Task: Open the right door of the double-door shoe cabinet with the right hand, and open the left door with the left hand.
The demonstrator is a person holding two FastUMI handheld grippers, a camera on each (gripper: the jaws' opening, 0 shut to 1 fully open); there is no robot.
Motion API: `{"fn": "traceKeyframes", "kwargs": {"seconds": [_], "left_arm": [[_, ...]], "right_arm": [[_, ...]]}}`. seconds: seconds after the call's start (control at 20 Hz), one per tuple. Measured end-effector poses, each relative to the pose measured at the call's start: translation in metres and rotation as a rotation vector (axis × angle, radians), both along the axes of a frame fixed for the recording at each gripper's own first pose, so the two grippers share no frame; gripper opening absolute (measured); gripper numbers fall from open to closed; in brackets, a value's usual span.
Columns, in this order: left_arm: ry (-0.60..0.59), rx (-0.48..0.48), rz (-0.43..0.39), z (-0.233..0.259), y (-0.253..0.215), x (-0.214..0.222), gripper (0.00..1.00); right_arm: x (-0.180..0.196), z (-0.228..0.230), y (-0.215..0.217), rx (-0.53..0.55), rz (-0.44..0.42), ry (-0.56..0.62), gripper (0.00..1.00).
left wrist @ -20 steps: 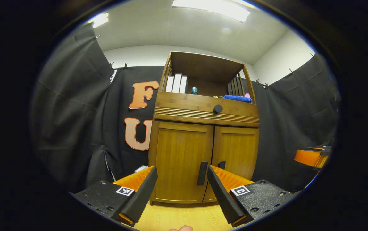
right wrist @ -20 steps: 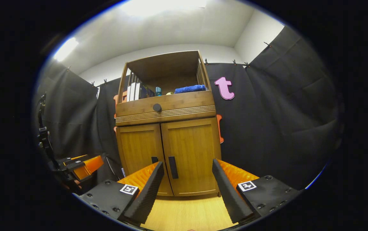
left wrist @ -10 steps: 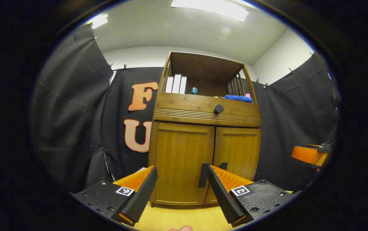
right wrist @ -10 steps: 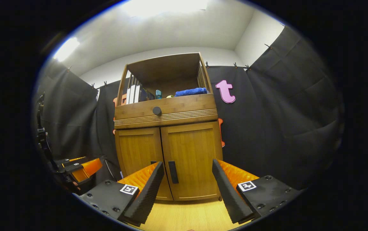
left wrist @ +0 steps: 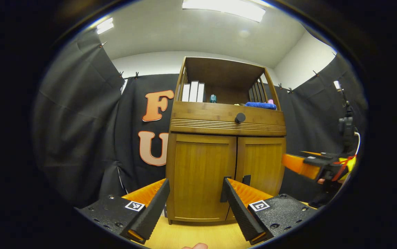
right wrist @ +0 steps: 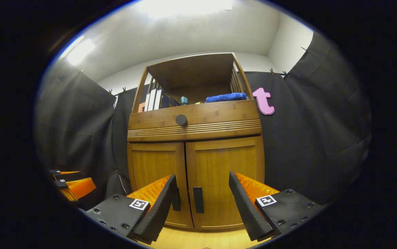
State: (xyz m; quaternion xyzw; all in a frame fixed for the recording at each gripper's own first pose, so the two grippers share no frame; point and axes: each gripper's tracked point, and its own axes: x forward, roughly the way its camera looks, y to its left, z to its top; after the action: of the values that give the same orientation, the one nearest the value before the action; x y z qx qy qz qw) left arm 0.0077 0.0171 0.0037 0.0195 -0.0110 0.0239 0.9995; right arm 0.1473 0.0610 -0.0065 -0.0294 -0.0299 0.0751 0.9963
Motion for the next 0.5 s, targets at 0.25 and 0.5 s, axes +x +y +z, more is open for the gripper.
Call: {"fn": "traceKeyframes", "kwargs": {"seconds": [0.25,0.5], "left_arm": [[0.008,0.001,0.036,-0.001,0.009,-0.01,0.92],[0.007,0.038,0.09,-0.002,0.024,-0.021,0.91]], "right_arm": [[0.079,-0.058,0.013,-0.02,-0.018,0.089,0.98],[0.131,-0.111,0.006,0.004,-0.065,0.168,0.89]]}}
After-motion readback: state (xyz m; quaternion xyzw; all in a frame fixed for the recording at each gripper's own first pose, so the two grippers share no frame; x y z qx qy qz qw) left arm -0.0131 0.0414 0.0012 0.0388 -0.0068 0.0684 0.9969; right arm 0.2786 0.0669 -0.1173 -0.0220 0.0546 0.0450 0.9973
